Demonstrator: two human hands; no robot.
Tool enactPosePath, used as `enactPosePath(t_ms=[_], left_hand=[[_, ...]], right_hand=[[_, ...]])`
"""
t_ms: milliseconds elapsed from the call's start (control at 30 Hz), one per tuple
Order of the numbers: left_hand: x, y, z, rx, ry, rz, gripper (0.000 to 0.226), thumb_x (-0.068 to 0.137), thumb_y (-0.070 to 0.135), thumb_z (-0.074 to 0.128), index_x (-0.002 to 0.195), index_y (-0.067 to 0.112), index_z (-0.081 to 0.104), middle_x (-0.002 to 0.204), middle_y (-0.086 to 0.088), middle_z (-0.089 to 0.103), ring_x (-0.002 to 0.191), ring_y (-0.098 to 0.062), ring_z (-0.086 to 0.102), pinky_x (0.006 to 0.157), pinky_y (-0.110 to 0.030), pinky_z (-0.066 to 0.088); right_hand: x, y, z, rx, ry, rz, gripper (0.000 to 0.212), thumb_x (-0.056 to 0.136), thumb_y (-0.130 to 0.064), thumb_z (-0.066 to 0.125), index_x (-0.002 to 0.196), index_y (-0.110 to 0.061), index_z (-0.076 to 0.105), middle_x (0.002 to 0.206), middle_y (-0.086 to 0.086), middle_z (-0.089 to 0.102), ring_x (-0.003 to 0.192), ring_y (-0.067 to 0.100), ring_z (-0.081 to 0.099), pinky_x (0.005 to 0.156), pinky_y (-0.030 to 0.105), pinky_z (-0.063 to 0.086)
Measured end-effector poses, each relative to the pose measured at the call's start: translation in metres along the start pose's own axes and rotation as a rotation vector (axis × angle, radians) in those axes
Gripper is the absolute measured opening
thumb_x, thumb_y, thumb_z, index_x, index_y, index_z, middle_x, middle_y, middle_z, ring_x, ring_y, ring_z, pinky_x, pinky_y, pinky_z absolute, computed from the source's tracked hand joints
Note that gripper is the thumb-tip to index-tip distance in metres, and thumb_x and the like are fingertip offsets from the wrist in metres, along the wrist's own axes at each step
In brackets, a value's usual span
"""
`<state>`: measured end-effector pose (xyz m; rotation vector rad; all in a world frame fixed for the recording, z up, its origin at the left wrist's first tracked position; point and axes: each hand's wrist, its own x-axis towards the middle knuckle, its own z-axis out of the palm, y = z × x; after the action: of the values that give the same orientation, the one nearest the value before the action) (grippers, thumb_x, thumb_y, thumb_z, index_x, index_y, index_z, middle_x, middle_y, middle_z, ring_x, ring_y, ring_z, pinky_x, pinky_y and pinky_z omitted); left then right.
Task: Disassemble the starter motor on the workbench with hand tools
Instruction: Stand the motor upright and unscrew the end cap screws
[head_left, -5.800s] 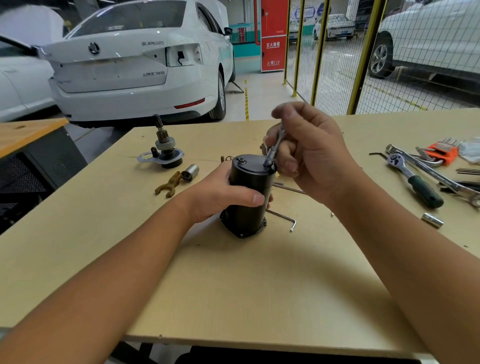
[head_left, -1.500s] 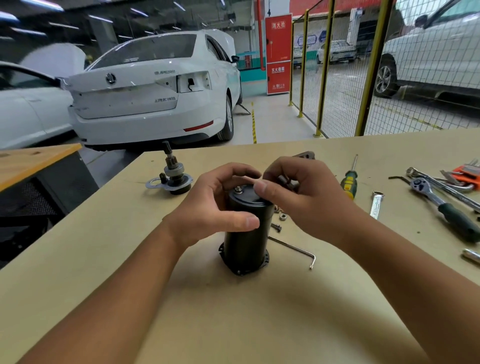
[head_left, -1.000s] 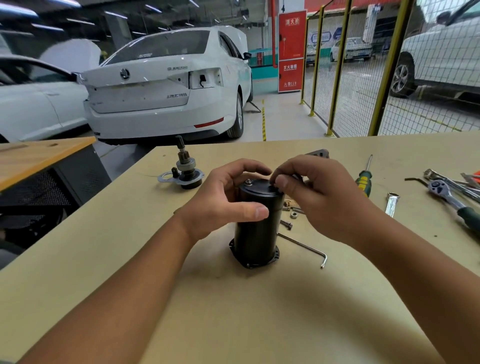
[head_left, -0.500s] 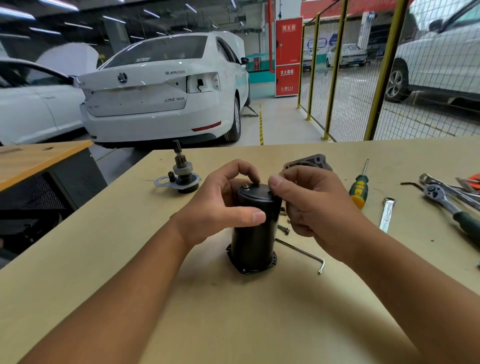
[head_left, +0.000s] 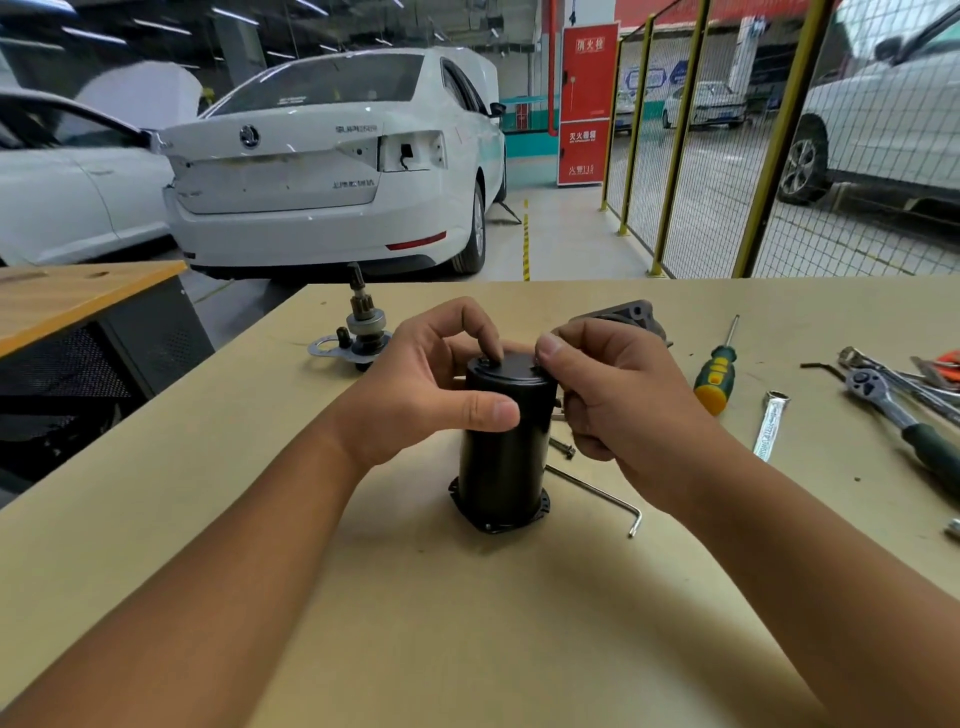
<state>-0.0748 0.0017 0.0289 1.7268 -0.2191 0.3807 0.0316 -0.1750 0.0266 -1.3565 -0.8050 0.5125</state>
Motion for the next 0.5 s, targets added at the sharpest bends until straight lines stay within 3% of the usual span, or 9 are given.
enactPosePath(t_ms=[100,233,300,433,500], left_hand=[[-0.0002,0.0025,0.0005,-0.004,0.008,0.0,0.048,0.066,0.025,0.096,0.095,0.018,0.058,0.119,-0.02,0.074,0.105,-0.039,0.072,0.086,-0.044,0.06],[0.0,0.0026,0.0019,0.036,0.009,-0.003,0.044,0.068,0.007,0.085,0.097,0.009,0.052,0.104,-0.008,0.078,0.095,-0.027,0.074,0.079,-0.035,0.059],[-0.0004,0.0018,0.0026,0.026,0.019,0.0,0.04,0.069,0.005,0.082,0.096,0.008,0.051,0.11,-0.011,0.077,0.099,-0.031,0.073,0.082,-0.037,0.059],[0.0,0.0018,0.0019,0.003,0.018,0.008,0.043,0.066,0.005,0.086,0.093,0.011,0.053,0.12,-0.018,0.074,0.107,-0.039,0.072,0.087,-0.043,0.059],[0.0005,0.0013,0.002,-0.016,0.011,0.007,0.049,0.064,0.016,0.096,0.093,0.015,0.057,0.121,-0.02,0.074,0.108,-0.04,0.071,0.087,-0.043,0.059]], right_hand=[[0.0012,-0.0002,-0.0012,-0.084,0.019,-0.055,0.023,0.102,-0.03,0.057,0.093,-0.015,0.071,0.05,-0.011,0.046,0.042,0.007,0.036,0.041,0.024,0.03],[0.0004,-0.001,-0.0033,-0.053,-0.025,-0.055,0.018,0.092,-0.033,0.07,0.092,-0.016,0.069,0.056,-0.01,0.05,0.041,0.003,0.039,0.04,0.021,0.032],[0.0006,-0.0008,-0.0044,-0.02,-0.023,-0.022,0.019,0.091,-0.031,0.072,0.089,-0.014,0.065,0.058,-0.003,0.046,0.041,0.007,0.035,0.042,0.021,0.029],[0.0001,-0.0013,-0.0037,-0.06,-0.046,-0.06,0.017,0.1,-0.026,0.061,0.092,-0.013,0.067,0.053,-0.008,0.044,0.043,0.008,0.034,0.043,0.023,0.029],[0.0011,-0.0003,-0.0037,-0.137,-0.035,-0.099,0.019,0.103,-0.024,0.056,0.094,-0.013,0.068,0.052,-0.013,0.046,0.044,0.005,0.037,0.042,0.022,0.031]])
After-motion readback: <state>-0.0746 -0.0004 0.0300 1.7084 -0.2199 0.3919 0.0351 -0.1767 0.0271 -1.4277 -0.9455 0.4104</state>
